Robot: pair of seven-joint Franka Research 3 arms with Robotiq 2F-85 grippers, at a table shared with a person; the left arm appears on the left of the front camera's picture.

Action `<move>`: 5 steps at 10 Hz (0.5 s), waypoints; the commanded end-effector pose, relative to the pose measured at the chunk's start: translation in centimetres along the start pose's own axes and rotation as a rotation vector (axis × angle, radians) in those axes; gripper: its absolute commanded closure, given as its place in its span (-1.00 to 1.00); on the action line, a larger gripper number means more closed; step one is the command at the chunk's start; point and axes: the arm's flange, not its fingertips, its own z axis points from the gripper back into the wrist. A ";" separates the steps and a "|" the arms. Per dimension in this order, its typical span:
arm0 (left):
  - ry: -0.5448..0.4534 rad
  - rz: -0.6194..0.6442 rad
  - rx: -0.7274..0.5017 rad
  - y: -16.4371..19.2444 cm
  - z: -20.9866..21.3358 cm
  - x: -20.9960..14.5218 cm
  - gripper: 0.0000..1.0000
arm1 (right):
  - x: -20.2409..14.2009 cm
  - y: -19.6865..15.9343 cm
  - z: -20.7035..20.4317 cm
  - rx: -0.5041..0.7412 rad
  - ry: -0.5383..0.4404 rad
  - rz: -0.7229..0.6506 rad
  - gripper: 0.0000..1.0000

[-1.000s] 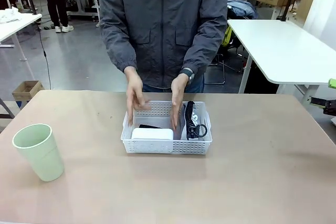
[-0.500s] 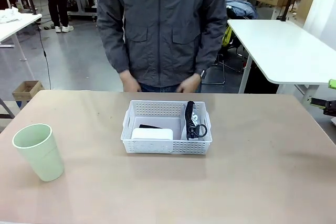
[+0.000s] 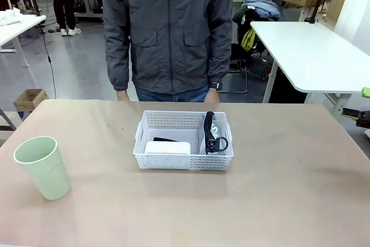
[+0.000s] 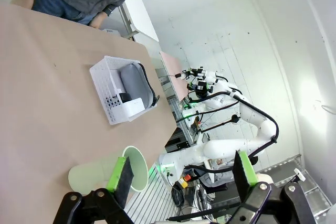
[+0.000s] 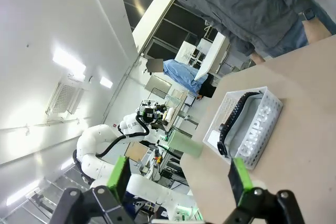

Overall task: Efficiently arrange items inside the basket to fit them all.
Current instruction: Pick up the Reusable plastic cup and place it inside the Organizing basket.

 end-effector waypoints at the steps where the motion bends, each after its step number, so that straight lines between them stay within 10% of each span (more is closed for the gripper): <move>1: -0.006 0.009 -0.002 -0.4 -0.2 0.1 -1.00 | 0.3 0.4 -0.1 -0.011 -0.010 -0.021 -1.00; 5: -0.006 0.009 -0.002 -0.4 -0.2 0.1 -1.00 | 0.3 0.4 -0.1 -0.011 -0.010 -0.021 -1.00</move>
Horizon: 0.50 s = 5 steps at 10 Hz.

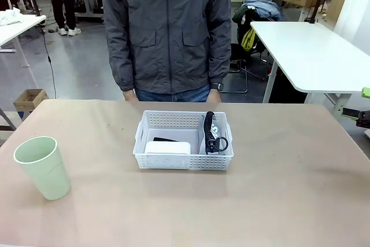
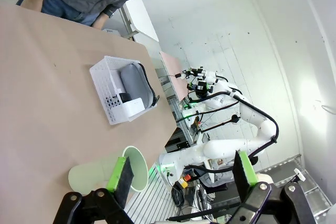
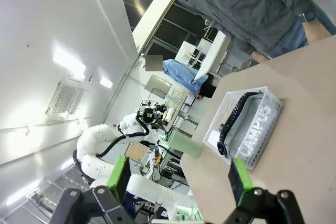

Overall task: Efficiently arrange items inside the basket to fit them all.
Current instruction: Pick up the Reusable plastic cup and place it inside the Organizing basket.

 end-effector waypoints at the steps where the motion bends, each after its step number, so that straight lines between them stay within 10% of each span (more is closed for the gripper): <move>1: 0.000 0.000 0.000 0.0 0.0 0.0 -1.00 | 0.3 0.4 -0.1 -0.011 -0.010 -0.021 -1.00; 5: 0.418 -0.900 0.017 -1.6 -1.9 -4.9 -1.00 | 0.3 0.4 -0.1 -0.011 -0.010 -0.021 -1.00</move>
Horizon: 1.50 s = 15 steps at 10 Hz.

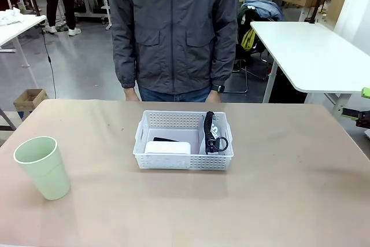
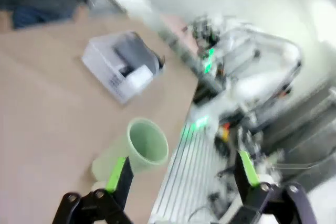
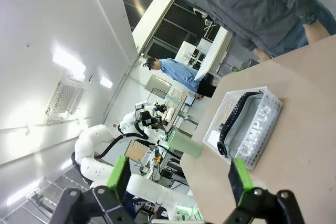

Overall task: Efficiently arrange items inside the basket to fit them all.
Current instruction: Pick up the Reusable plastic cup and place it inside the Organizing basket.

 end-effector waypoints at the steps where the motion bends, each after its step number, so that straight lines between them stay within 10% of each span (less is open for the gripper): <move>1: 0.257 -0.640 0.047 -1.4 -0.9 -4.3 -1.00 | 0.3 0.4 0.0 -0.011 -0.011 -0.020 -1.00; 6: 0.321 -1.138 0.280 0.6 -4.8 -11.8 -1.00 | 0.3 0.4 0.0 -0.011 -0.011 -0.020 -1.00; 11: 0.410 -1.074 0.358 4.6 -9.0 -13.1 -1.00 | 0.3 0.4 0.0 -0.011 -0.011 -0.020 -1.00; 15: 0.420 -1.055 0.363 2.0 -4.4 -8.8 -1.00 | 0.3 0.4 0.0 -0.011 -0.011 -0.020 -1.00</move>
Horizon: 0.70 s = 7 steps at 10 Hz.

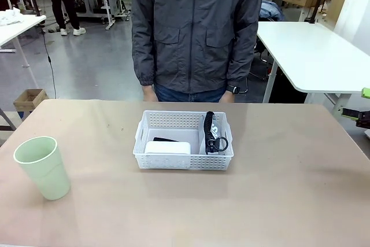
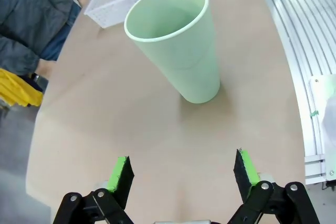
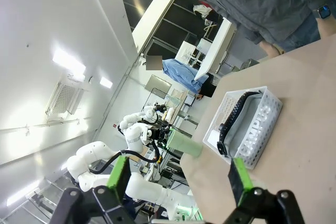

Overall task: Efficiently arrange items inside the basket to fit them all.
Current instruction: Pick up the Reusable plastic cup and place it inside the Organizing basket.

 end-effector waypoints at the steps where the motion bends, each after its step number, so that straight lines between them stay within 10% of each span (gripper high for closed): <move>1: -0.015 -0.029 0.009 -0.2 0.2 0.1 -1.00 | 0.3 0.4 -0.1 -0.010 -0.010 -0.019 -1.00; 7: 0.120 0.038 0.106 2.0 -3.2 -2.3 -1.00 | 0.3 0.4 -0.1 -0.010 -0.010 -0.019 -1.00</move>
